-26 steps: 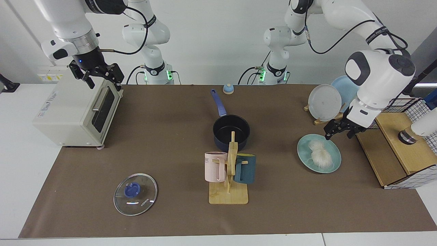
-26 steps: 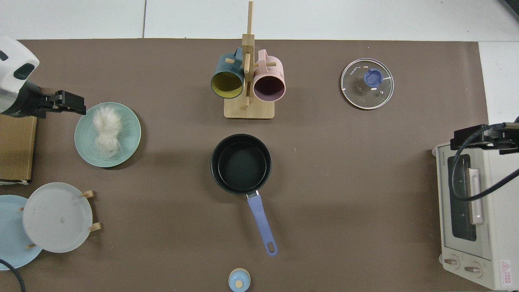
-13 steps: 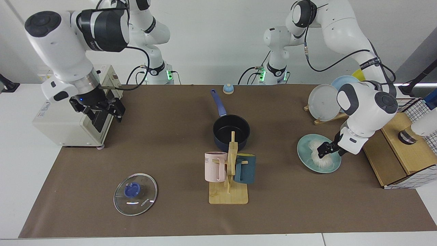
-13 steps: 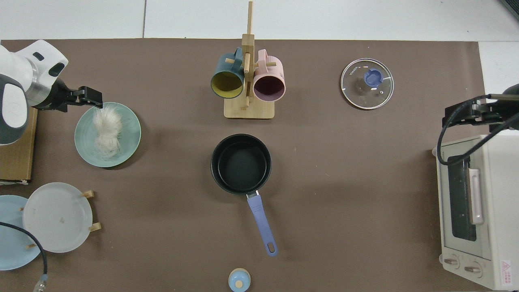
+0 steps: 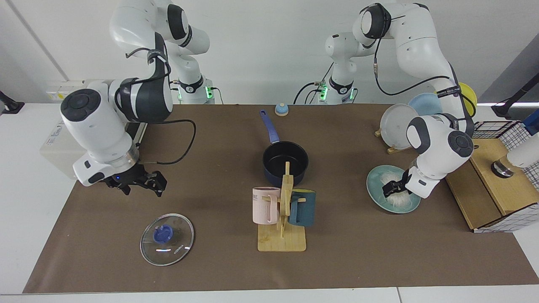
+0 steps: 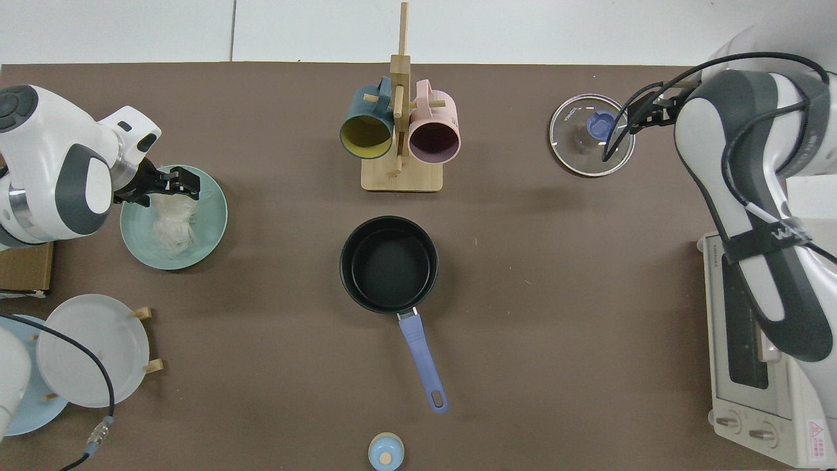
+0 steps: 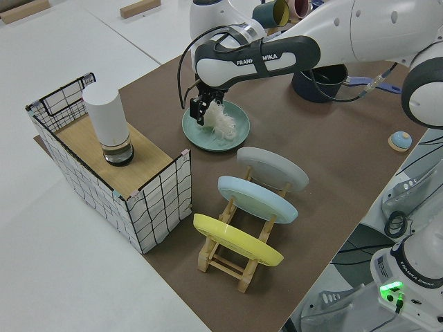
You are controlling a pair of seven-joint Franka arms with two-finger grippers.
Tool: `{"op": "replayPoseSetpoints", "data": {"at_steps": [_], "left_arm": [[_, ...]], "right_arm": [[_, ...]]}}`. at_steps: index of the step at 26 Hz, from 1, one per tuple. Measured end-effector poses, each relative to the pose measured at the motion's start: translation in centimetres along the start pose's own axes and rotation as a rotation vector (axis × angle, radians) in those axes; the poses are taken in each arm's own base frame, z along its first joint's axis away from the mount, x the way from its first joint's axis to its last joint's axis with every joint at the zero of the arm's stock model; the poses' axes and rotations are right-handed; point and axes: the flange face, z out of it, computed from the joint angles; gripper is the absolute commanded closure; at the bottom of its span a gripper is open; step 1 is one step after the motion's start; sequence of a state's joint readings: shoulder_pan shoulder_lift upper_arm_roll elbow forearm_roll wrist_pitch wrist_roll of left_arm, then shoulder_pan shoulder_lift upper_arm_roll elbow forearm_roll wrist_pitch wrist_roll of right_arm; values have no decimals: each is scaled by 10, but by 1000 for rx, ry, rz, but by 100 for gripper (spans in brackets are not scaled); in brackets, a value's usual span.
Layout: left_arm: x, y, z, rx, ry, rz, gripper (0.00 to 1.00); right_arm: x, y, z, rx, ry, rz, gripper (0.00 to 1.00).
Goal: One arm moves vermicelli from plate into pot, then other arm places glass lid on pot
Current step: 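Reach the left gripper to the vermicelli while the right gripper reaches the lid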
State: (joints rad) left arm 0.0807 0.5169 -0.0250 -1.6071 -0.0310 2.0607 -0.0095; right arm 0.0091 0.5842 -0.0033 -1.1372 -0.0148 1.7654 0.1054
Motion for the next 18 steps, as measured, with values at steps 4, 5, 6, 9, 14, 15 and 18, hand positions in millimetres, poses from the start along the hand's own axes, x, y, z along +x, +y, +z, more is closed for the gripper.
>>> {"op": "replayPoseSetpoints", "data": {"at_steps": [4,5,6,9,14,15,18], "left_arm": [[-2,-2,4,0,-8,-4,100],[-2,-2,4,0,-8,-5,100],[-2,-2,3,-1,-8,-5,100],[-2,-1,1,-10,-4,-12,100],[-2,0,-3,-19,0,-18,100],[-2,0,-3,-19,1,-19,100],[0,1,-8,-20,7,-23,100]], "right_arm": [[10,-8,34,8,-2,-23,1],[12,-9,41,10,-2,-35,1],[14,-10,47,11,-1,-47,1],[17,-10,60,12,-1,-67,1],[22,-8,80,12,0,-73,1],[23,-7,84,12,4,-74,1],[27,-7,98,12,15,-76,1]]}}
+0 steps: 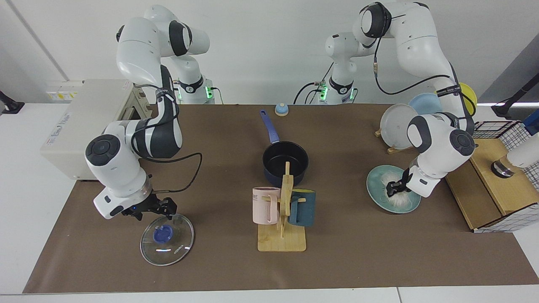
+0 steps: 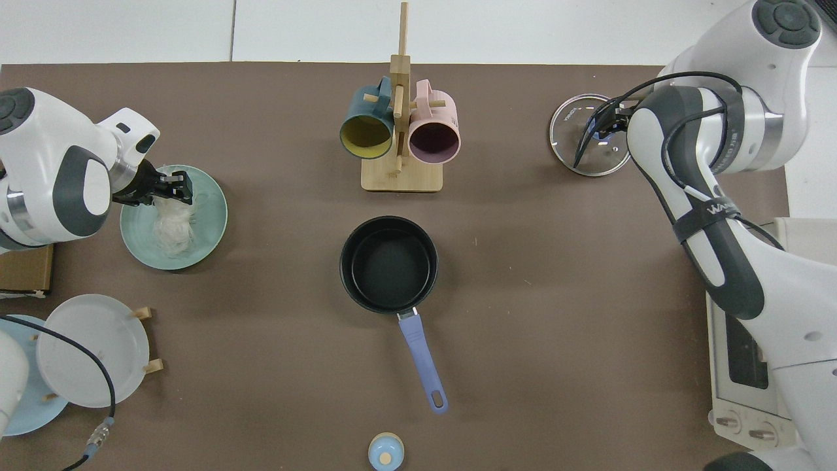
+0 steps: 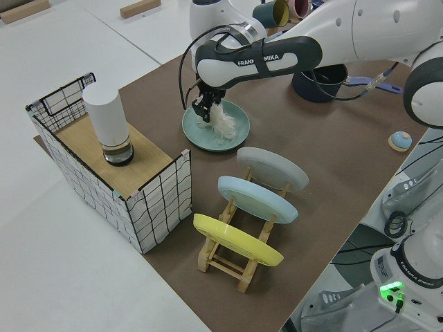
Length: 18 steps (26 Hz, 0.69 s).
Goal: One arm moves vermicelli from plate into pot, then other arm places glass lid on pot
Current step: 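Reach the left gripper to the vermicelli while the right gripper reaches the lid, then grasp the vermicelli with the left gripper and lift it off the plate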
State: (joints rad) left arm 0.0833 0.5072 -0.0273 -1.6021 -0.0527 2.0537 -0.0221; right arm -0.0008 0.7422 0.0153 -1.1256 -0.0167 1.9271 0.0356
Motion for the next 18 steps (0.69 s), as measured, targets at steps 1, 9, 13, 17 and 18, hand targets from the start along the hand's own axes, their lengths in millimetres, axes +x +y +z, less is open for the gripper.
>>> {"op": "replayPoseSetpoints", "data": {"at_steps": [1,9,13,17,18], "left_arm": [[1,1,-4,-1,0,-2,100],[-6,24,-77,-9,-8,-36,100],[-25,43,-126,-16,6,-63,100],[-47,79,-164,-38,17,-87,100],[-54,92,-172,-46,19,-94,100]], "right_arm": [[1,0,6,0,1,0,1],[7,-4,34,-3,21,-21,1],[8,-7,38,-2,33,-33,1],[11,-8,41,-1,50,-37,1],[11,-8,42,-1,55,-38,1]]}}
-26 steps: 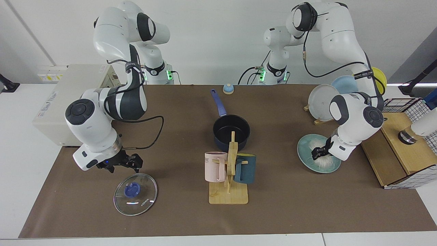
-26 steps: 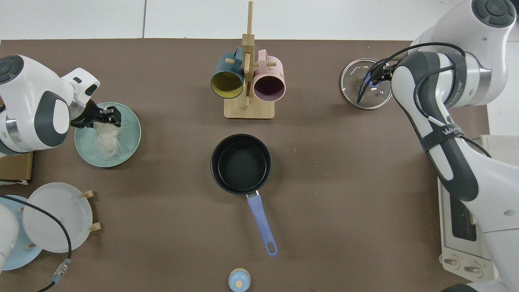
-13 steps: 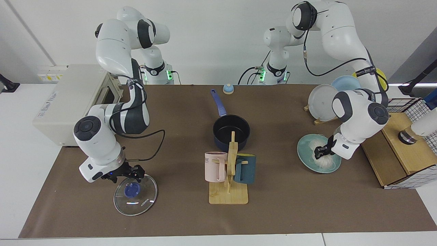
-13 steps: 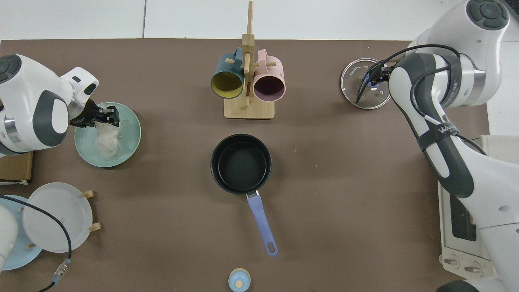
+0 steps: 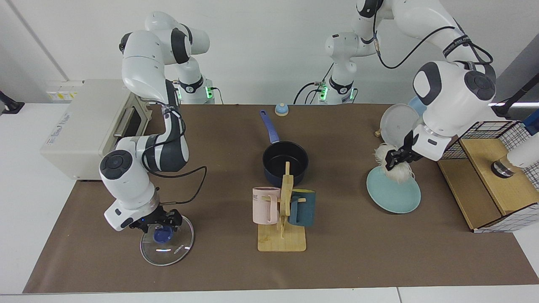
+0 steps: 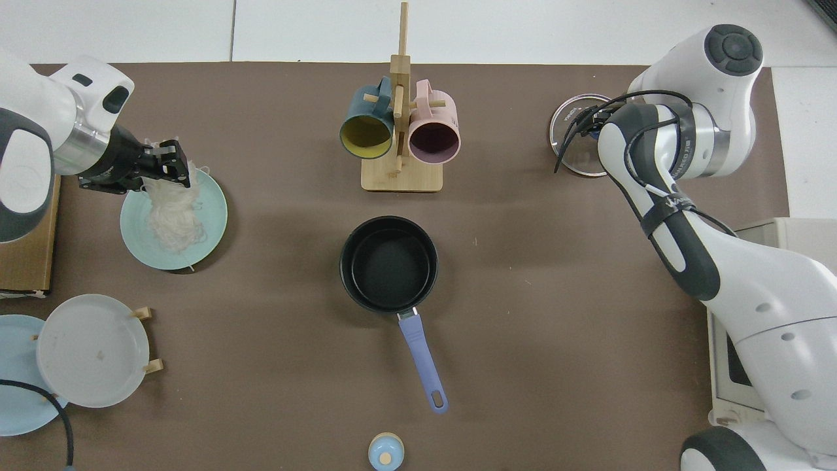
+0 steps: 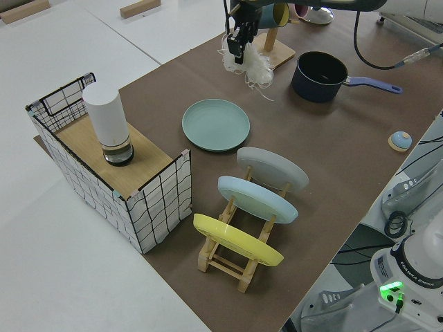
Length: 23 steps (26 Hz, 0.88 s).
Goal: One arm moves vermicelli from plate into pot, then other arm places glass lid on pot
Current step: 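Grasp the vermicelli with the left gripper and lift it off the plate, then carry the vermicelli over the pot and release it with the left gripper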
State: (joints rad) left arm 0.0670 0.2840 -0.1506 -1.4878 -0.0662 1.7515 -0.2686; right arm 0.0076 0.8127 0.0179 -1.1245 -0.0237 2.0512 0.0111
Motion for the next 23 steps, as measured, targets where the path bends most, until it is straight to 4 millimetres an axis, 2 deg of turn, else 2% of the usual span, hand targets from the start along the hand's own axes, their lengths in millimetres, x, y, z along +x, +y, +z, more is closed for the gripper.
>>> {"op": "replayPoseSetpoints", "data": {"at_steps": [2,5,8,10,13,17,22,23], "left_arm": [[-15,30,-8,-13,2,-12,100],[-35,77,-7,-30,-12,-12,100],[-61,125,2,-43,-36,10,100],[-80,157,11,-54,-45,37,100],[-99,187,25,-78,-35,60,100],[-116,209,52,-95,-32,84,100],[-125,214,87,-95,-45,91,100],[-125,214,91,-96,-46,91,100]], "right_arm": [[1,0,3,0,6,-2,1],[1,-1,7,1,11,-6,1],[2,-2,10,1,20,-9,2],[3,-2,10,1,24,-10,9],[3,-3,10,2,25,-11,14],[4,-3,9,2,29,-11,35],[5,-5,9,2,38,-15,73],[5,-6,8,0,39,-17,77]]}}
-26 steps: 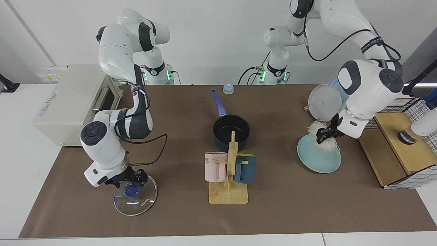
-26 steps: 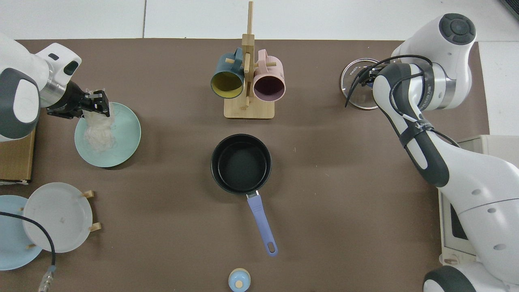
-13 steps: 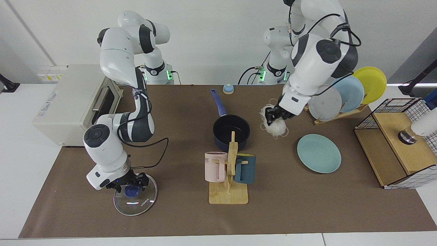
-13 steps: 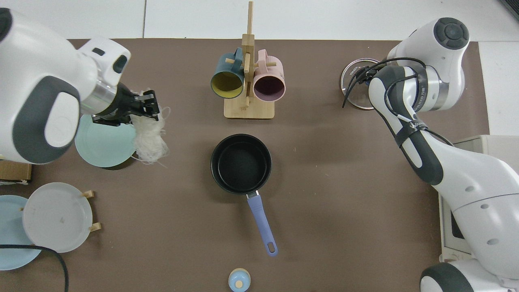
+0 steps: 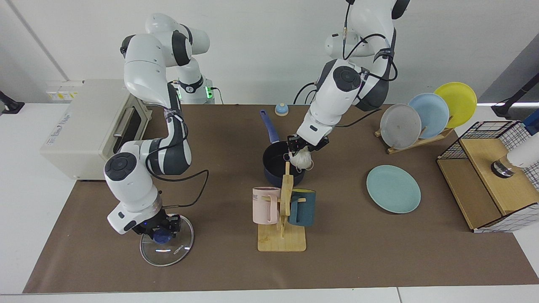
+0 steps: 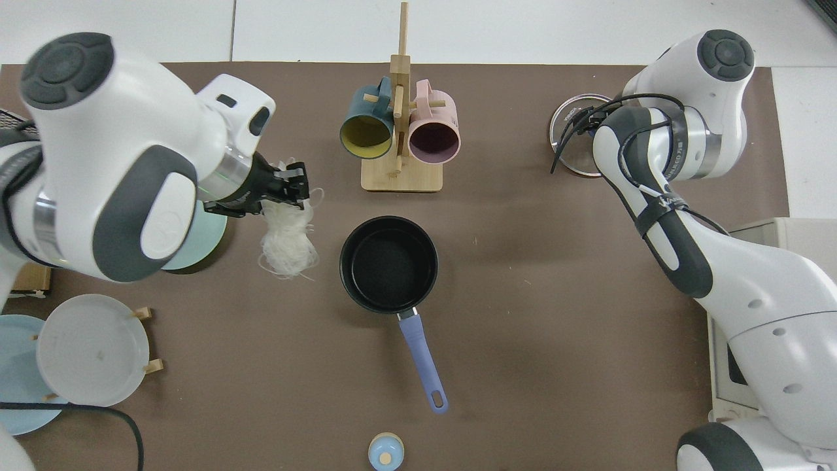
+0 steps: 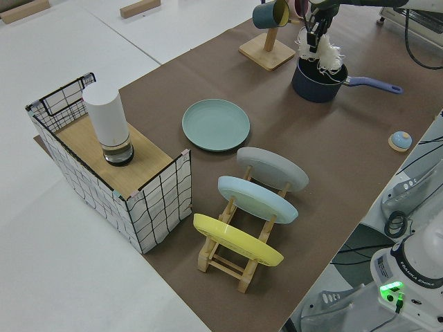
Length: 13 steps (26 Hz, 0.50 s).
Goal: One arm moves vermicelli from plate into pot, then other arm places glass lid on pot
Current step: 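Carry the vermicelli over the pot and release it with the left gripper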
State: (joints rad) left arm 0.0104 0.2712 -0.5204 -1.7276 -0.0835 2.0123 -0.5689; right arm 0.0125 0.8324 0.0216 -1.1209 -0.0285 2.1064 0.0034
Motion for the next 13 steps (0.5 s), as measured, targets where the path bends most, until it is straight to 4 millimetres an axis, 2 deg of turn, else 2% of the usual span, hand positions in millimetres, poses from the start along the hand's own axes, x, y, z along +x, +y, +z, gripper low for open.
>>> {"op": "replayPoseSetpoints", "data": {"at_steps": [2,6,10,13], "left_arm": [[0,0,7,-3,-3,0,100],[-4,10,21,-10,-17,3,100],[-9,23,37,-18,-26,1,100],[-9,26,49,-25,-33,-2,100]], "right_arm": [[1,-2,0,-8,5,-9,82],[2,-7,-2,-31,16,-32,100],[2,-9,-2,-35,20,-39,100],[3,-10,-4,-35,24,-40,100]]}}
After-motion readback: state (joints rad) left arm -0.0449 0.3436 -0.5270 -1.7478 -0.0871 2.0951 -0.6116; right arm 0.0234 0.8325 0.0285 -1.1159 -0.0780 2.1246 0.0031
